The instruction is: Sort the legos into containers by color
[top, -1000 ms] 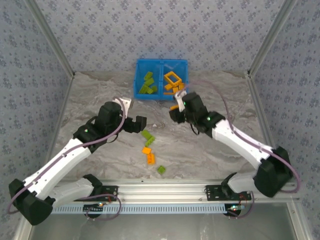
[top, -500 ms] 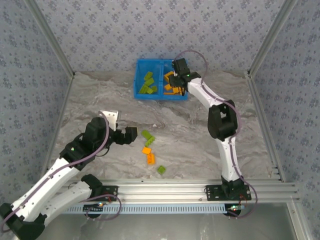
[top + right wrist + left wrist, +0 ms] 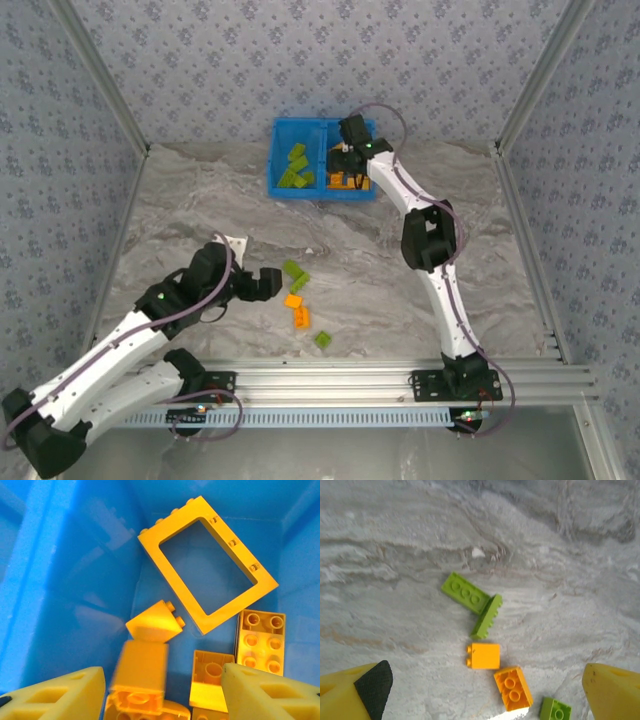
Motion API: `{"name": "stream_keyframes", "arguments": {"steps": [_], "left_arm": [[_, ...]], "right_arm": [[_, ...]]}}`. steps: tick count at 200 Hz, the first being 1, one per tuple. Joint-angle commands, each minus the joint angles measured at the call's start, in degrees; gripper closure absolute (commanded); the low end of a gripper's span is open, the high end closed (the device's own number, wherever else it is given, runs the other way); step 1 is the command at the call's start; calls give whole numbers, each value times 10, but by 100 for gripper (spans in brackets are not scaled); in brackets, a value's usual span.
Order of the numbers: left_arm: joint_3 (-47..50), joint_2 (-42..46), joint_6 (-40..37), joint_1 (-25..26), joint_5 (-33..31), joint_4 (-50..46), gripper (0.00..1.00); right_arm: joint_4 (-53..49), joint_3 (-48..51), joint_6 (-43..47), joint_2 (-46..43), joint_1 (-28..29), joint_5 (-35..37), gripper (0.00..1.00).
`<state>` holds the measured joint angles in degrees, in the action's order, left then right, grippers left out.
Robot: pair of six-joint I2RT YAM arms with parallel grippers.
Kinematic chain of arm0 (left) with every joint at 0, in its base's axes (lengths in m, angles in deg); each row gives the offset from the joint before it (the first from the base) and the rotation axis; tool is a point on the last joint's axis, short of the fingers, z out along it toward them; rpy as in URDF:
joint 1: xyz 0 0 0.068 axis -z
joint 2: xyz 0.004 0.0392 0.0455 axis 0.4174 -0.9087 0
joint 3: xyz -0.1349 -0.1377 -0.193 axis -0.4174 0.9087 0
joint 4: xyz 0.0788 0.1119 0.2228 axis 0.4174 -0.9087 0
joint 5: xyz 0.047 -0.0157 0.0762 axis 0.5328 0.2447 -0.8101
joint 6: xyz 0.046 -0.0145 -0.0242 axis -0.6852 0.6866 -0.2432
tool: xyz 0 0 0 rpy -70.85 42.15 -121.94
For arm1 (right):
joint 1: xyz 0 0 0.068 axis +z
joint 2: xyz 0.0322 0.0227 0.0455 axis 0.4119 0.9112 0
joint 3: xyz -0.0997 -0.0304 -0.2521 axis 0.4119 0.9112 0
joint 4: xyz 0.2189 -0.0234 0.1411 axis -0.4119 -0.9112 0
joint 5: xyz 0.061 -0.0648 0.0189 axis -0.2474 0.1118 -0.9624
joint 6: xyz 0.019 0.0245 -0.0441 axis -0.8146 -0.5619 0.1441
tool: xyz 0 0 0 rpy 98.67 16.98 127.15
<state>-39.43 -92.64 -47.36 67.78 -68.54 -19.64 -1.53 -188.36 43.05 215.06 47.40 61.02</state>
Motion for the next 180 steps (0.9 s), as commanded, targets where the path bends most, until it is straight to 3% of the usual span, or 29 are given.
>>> {"name": "stream_keyframes", "arguments": {"steps": [1,28,49,85,134,180], "left_arm": [[7,-32,56,32,-6,-3,1],[7,-102,116,106,3,27,1],[-9,-176,168,159,-2,23,2],[-25,-281,198,182,22,43,5],[-30,-371,177,160,63,107,18],[-19,-410,179,146,74,140,46]], "right_arm": [[-2,42,-9,-118,4,-17,35],[93,232,-9,-284,15,-38,33],[167,385,-4,-411,29,-41,26],[191,548,-21,-546,48,-28,10],[177,645,-25,-626,58,-9,5],[164,636,-11,-634,60,-4,4]]}}
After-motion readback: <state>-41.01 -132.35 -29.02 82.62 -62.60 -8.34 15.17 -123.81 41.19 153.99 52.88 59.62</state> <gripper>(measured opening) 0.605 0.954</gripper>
